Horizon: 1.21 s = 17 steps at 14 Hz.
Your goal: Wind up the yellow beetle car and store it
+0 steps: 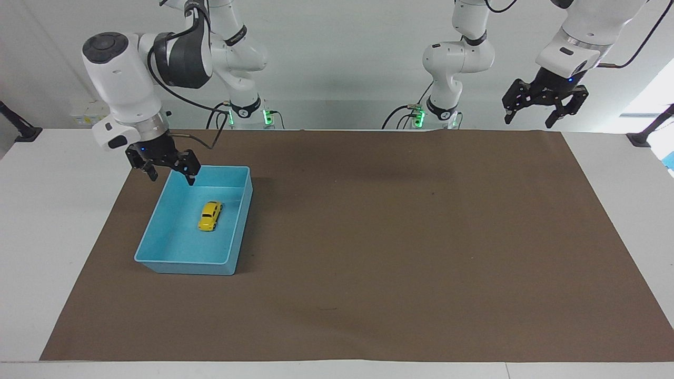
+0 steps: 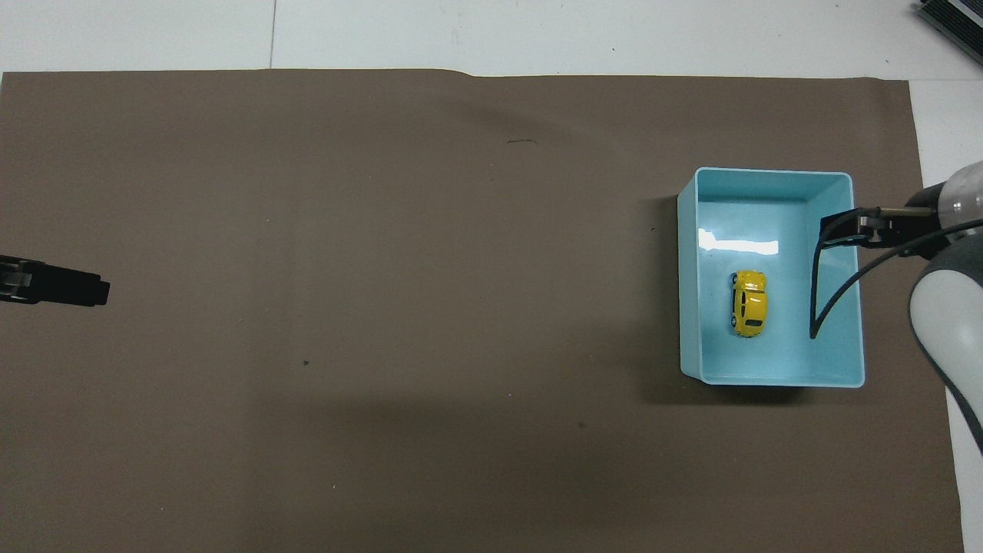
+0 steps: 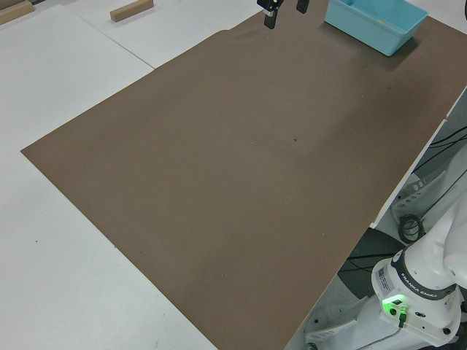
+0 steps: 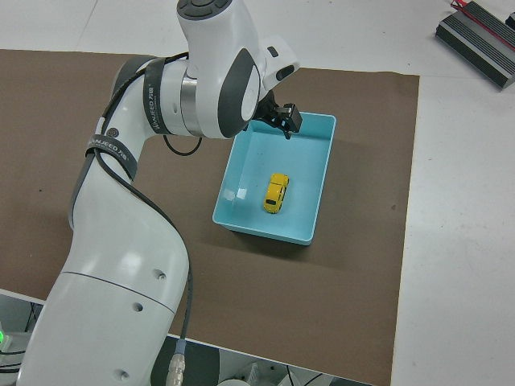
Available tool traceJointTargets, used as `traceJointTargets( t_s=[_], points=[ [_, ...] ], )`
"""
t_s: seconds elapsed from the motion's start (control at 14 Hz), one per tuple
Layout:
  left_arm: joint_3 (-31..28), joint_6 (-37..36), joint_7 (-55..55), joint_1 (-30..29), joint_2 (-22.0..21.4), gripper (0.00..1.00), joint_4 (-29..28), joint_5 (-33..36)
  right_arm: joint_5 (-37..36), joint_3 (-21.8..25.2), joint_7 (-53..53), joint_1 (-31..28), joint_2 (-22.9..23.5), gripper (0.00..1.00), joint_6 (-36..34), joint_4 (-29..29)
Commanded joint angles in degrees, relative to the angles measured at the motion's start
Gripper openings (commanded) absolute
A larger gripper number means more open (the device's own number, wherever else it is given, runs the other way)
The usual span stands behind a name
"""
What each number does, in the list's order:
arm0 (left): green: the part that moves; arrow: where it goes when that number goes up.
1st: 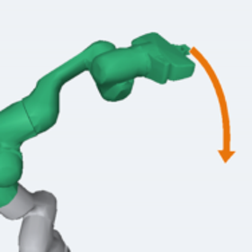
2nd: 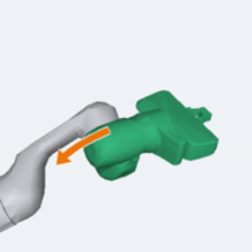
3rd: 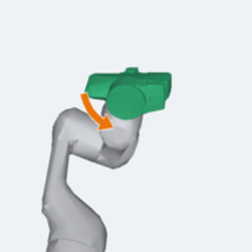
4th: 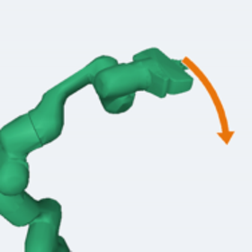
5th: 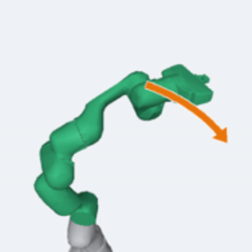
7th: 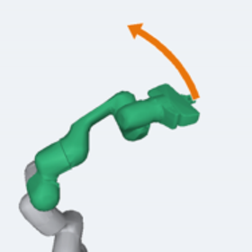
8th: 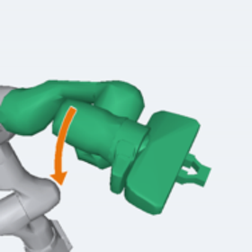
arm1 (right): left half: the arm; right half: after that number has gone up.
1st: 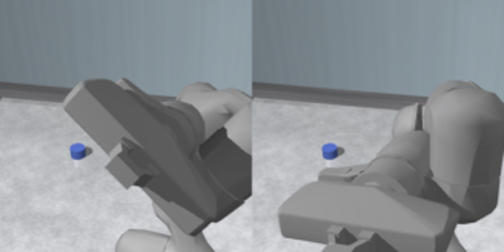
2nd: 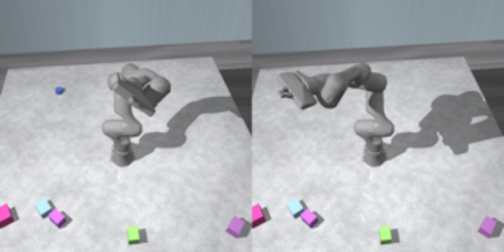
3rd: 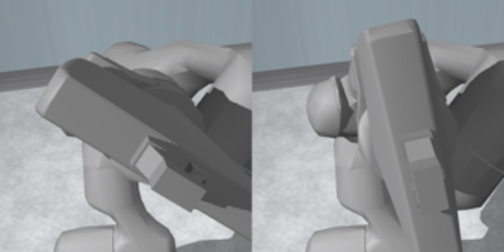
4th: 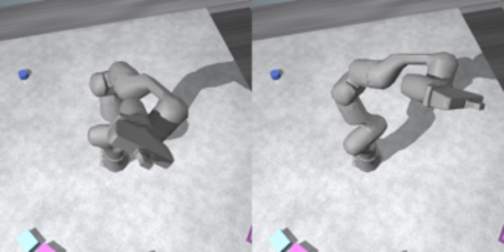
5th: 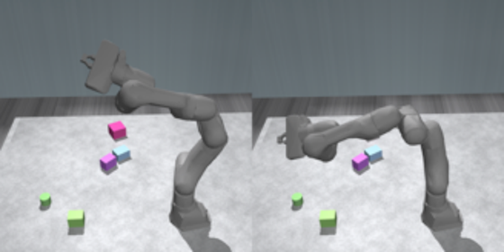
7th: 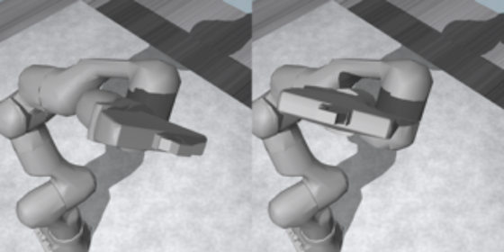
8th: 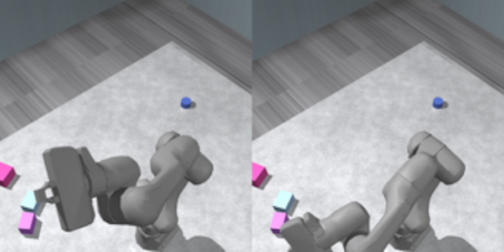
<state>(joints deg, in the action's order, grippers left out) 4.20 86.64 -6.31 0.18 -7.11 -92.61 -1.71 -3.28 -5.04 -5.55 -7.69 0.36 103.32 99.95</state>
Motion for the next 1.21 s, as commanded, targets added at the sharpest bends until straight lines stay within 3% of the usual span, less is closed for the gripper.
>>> traceJointTargets(
  t_s=[0.0,0.28,0.5,1.14],
  points=[
    [0.3,-0.9,0.3,-0.8,-0.6,1.00,-0.1,-0.7,2.0,-0.5,-0.4,-0.7,0.3,1.00,-6.4,-5.4],
    [0.3,-0.9,0.3,-0.8,-0.5,1.00,-0.1,-0.7,2.2,-0.5,-0.3,-1.0,1.0,1.00,-15.1,-12.2],
    [0.3,-1.0,0.3,-0.8,-0.6,1.00,-0.1,-0.7,4.1,-0.4,-0.3,-1.0,1.0,1.00,-19.2,-14.1],
    [0.3,-0.9,0.3,-0.8,-0.6,1.00,-0.1,-0.7,3.8,-0.5,0.3,-0.8,0.9,1.00,-17.2,-13.5]
  ],
)
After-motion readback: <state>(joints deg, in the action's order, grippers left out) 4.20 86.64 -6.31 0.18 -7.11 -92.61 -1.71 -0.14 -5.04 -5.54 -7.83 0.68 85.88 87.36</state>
